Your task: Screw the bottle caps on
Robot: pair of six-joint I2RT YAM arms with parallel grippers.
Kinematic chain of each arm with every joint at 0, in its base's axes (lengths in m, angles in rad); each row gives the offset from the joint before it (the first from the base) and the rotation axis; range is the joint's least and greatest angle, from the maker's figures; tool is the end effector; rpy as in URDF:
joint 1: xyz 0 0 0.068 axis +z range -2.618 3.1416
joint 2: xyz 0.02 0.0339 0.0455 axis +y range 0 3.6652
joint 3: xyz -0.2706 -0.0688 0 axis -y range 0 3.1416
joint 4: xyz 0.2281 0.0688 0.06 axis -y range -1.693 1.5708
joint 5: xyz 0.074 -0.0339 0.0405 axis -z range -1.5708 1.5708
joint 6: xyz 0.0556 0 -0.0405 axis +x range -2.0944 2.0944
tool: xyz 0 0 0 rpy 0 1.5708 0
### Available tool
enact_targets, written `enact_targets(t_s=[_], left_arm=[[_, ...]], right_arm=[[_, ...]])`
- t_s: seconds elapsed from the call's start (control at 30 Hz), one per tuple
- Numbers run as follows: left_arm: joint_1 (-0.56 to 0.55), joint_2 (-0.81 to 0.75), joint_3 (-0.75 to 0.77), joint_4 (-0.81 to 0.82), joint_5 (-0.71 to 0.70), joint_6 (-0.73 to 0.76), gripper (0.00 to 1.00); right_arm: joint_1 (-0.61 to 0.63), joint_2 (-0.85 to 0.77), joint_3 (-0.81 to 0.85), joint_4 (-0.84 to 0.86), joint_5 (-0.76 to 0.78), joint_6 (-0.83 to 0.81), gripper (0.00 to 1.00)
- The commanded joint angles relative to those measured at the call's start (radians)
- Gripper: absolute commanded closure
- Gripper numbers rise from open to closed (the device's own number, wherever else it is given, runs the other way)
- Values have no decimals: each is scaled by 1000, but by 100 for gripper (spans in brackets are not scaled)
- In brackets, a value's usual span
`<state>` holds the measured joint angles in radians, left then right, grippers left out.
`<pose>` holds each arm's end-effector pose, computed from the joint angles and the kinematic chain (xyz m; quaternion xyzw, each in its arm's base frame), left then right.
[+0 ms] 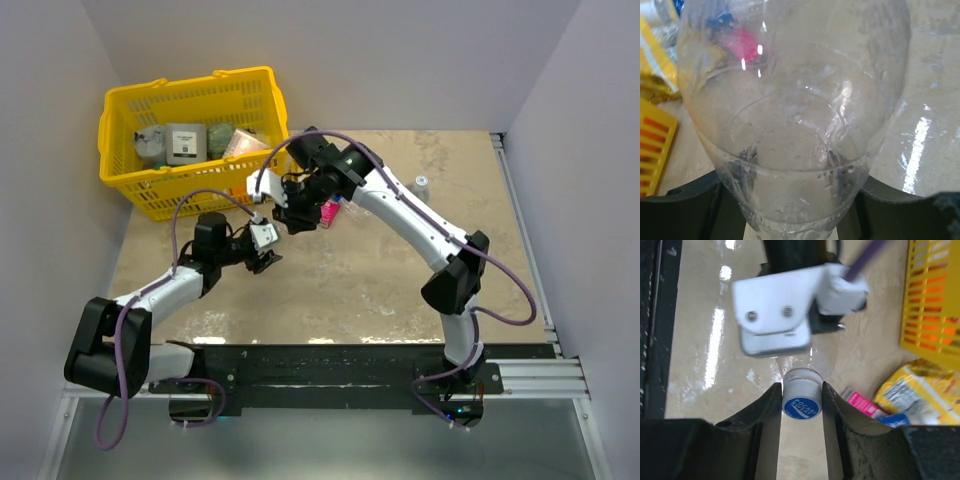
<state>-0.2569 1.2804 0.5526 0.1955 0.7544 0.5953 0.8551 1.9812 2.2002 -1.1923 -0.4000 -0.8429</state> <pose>0.2335 -0.1007 0.2077 0.5000 0.6594 -0.2375 0.5086 0.2514 0.3221 0.3662 -0.7417 0.5750 0.1916 0.2873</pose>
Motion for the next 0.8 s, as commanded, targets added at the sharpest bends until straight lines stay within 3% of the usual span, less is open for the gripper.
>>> enact_targets(t_s=[0.0,0.03,0.13,0.33,0.47,0.5,0.53,0.57,0.63,0.77], left_arm=[[-25,-58,-22,464,-297,-264,100],[-36,-50,-22,481,-340,-267,100],[-41,-23,-11,484,-420,-232,100],[-38,-4,-23,434,-432,-121,100],[-35,-3,-34,380,-330,-126,100],[-33,-1,-33,368,-317,-121,100],[-31,-3,-36,348,-313,-121,100],[-28,-1,-33,337,-293,-123,100],[-19,-1,-28,293,-233,-111,100],[-7,16,-8,222,-90,-109,100]], right_arm=[[-82,105,-38,-29,-146,555,100],[-96,85,-77,30,-193,667,100],[-114,93,-123,45,-241,776,100],[-133,120,-103,45,-284,791,100],[-134,140,-1,53,-306,766,99],[-134,143,30,33,-309,728,89],[-142,143,64,19,-303,707,68],[-148,134,129,10,-271,687,61],[-184,119,191,-3,-241,637,51],[-238,32,221,10,-226,516,41]])
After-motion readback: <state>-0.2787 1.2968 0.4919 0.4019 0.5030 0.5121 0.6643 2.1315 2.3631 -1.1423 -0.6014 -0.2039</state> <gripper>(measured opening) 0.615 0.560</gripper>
